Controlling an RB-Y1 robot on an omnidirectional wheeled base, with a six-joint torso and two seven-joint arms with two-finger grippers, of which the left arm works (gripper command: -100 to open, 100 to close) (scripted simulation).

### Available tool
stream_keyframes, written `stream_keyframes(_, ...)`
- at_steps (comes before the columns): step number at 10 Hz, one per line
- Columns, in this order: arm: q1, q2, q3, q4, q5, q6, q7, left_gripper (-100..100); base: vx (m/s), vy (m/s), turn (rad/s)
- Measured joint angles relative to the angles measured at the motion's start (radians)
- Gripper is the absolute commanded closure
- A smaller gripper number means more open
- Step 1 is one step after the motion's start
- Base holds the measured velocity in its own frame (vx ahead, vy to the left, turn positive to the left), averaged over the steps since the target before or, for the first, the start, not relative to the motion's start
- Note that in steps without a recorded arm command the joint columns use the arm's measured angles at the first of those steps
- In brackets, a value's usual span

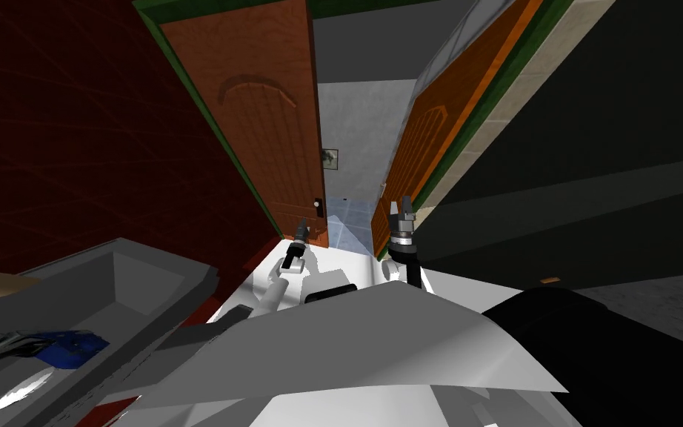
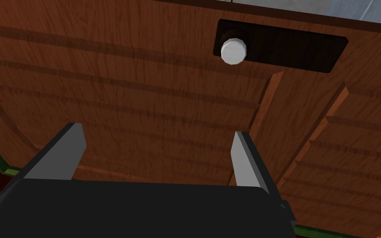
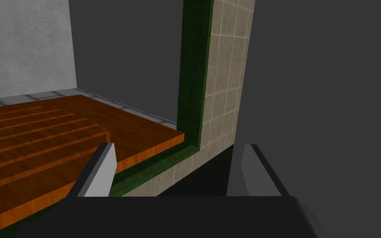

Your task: Push the door open

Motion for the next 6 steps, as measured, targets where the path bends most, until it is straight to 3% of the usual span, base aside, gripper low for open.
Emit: stream_keyframes(6,-0.098,-0.012,-0.026,0.159,-0.01,-0.01,0.013,-100,0.09,0.065,-0.02)
